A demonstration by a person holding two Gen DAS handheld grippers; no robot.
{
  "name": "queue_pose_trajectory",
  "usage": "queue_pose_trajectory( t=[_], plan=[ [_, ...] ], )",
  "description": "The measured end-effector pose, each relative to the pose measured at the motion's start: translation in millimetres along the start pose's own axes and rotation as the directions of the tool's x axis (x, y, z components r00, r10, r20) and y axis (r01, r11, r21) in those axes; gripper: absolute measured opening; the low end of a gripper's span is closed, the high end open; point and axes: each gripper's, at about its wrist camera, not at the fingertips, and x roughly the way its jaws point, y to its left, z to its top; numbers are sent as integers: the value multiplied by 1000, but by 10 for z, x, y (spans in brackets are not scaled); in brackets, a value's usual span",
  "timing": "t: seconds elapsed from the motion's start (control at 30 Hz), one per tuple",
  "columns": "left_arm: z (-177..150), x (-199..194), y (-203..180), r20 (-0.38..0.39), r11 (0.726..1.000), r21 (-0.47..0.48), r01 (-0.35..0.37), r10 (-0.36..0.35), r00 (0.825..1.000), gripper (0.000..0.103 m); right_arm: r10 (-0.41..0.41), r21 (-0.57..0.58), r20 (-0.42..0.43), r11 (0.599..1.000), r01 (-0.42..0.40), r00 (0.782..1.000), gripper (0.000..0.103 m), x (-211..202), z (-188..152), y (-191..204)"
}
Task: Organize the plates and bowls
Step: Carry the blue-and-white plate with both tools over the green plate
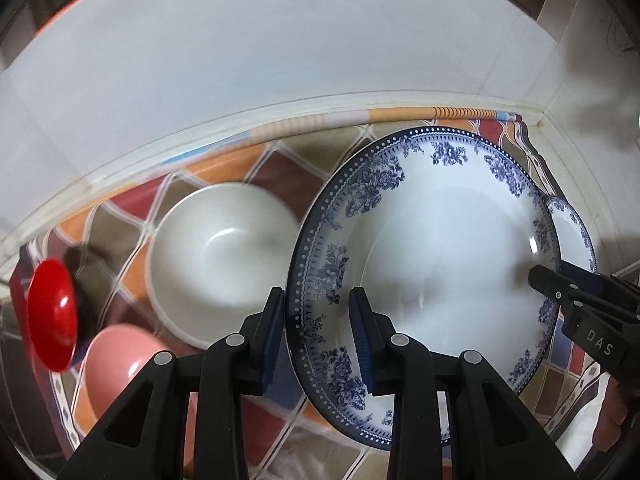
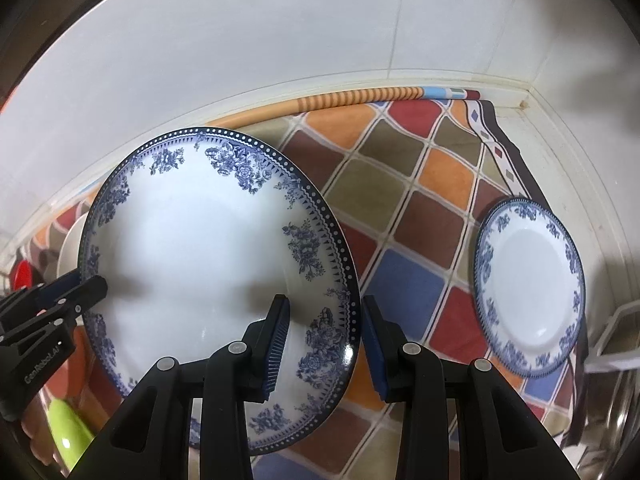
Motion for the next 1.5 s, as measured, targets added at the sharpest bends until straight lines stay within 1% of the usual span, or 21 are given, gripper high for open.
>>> queue_pose_trajectory(
  t=[0.3, 0.47, 0.77, 0.9, 1.1, 1.33, 1.5],
  plan=[
    [-367, -337, 264, 46, 999, -49, -7, 9, 999, 33, 12, -29, 42, 1000, -11, 999, 37, -326, -411, 387],
    [-674, -491, 593, 56, 996, -92, -8, 13, 998, 33, 25, -46, 56, 999, -23, 998, 37, -458, -637, 668],
    [-1231, -733, 1155, 82, 987, -158, -31, 45, 996, 32, 51, -84, 62, 995, -46, 997, 37, -557, -979, 1220],
    [-1501, -839, 1407, 100, 979, -200, -42, 63, 993, 32, 63, -110, 67, 992, -55, 996, 37, -608, -1131, 1469],
    [-1912, -964, 1773, 130, 953, -297, -55, 98, 987, 32, 89, -142, 77, 987, -77, 993, 37, -688, -1356, 1855],
    [-2378, -1127, 2072, 135, 932, -349, -93, 148, 980, 32, 135, -175, 47, 977, -125, 990, 37, -681, -1599, 2221],
    [-2677, -1254, 2187, 137, 924, -361, -128, 188, 972, 32, 164, -202, 27, 967, -156, 986, 37, -719, -1838, 2448]
  ],
)
